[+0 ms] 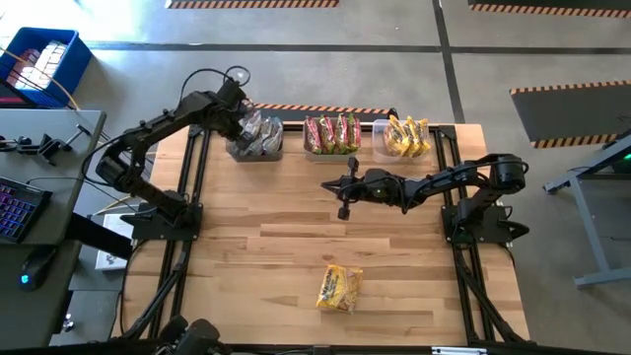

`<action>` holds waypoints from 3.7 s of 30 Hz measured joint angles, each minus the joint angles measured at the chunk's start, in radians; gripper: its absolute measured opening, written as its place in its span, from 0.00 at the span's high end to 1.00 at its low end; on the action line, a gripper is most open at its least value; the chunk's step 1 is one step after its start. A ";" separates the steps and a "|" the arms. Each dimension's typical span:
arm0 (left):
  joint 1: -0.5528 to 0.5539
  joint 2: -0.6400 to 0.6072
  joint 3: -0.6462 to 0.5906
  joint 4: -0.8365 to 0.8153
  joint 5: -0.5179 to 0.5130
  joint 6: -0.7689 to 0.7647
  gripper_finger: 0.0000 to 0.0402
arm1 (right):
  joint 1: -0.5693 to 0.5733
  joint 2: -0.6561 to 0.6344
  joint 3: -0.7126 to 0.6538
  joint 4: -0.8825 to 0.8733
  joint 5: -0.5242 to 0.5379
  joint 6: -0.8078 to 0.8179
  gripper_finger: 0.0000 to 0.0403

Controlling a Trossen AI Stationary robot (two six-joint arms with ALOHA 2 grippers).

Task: Sort Maruchan noodles
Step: Adjust the blue noodle pack in the bin

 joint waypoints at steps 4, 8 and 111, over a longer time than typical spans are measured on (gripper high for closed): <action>-0.016 -0.002 0.104 -0.073 0.009 0.013 0.90 | -0.002 0.000 0.000 0.000 0.000 -0.001 1.00; -0.029 -0.004 0.162 -0.075 0.111 -0.031 0.80 | -0.003 0.000 0.000 0.000 0.000 -0.002 1.00; -0.137 -0.115 -0.469 0.541 -0.098 -0.177 1.00 | -0.004 0.000 0.000 -0.012 0.006 -0.010 1.00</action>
